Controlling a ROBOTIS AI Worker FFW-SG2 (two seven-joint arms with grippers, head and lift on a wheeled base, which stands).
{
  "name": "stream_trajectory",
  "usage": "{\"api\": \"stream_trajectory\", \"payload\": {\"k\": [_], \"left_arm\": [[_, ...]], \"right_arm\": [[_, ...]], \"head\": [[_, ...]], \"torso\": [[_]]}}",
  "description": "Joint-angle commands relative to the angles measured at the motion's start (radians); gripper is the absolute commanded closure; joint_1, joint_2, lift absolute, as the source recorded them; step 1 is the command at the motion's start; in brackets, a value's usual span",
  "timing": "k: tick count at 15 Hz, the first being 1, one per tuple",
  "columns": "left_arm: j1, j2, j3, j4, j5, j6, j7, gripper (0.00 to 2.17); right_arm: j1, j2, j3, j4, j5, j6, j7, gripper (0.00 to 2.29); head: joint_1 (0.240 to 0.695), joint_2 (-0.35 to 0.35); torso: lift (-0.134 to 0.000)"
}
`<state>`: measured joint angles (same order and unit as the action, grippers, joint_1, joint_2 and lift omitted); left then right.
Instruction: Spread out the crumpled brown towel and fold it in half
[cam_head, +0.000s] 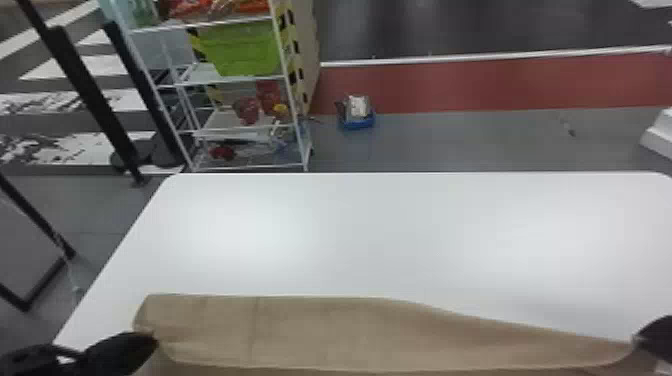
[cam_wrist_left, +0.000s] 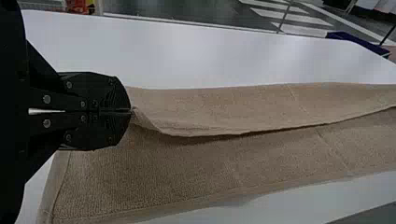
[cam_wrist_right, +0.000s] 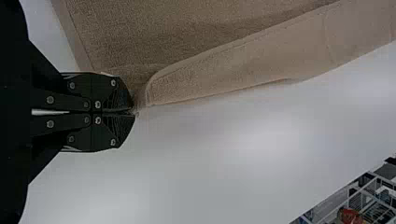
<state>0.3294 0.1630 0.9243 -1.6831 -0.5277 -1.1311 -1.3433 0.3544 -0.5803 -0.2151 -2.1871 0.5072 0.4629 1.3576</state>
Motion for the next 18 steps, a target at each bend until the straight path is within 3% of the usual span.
{"api": "stream_trajectory", "payload": {"k": [1, 4, 11, 18], "left_arm": [[0.008, -0.005, 0.001, 0.000, -0.008, -0.035, -0.001, 1.46], [0.019, -0.003, 0.024, 0.000, -0.009, -0.072, -0.001, 1.46], [0.060, -0.011, 0.099, -0.043, 0.061, -0.091, -0.034, 1.46], [0.062, -0.013, 0.088, -0.012, 0.034, -0.112, -0.031, 1.46]], "right_arm": [[0.037, -0.006, 0.048, 0.003, 0.051, -0.006, 0.009, 1.42], [0.054, -0.012, 0.059, 0.004, 0.076, -0.009, 0.009, 1.43], [0.089, -0.041, -0.020, -0.094, 0.042, 0.012, 0.009, 1.43], [0.170, -0.044, 0.029, -0.094, 0.083, 0.015, 0.009, 1.42]], "head": [[0.695, 0.166], [0.695, 0.177], [0.695, 0.194], [0.695, 0.238]], "torso": [[-0.124], [-0.124], [-0.124], [-0.124]]}}
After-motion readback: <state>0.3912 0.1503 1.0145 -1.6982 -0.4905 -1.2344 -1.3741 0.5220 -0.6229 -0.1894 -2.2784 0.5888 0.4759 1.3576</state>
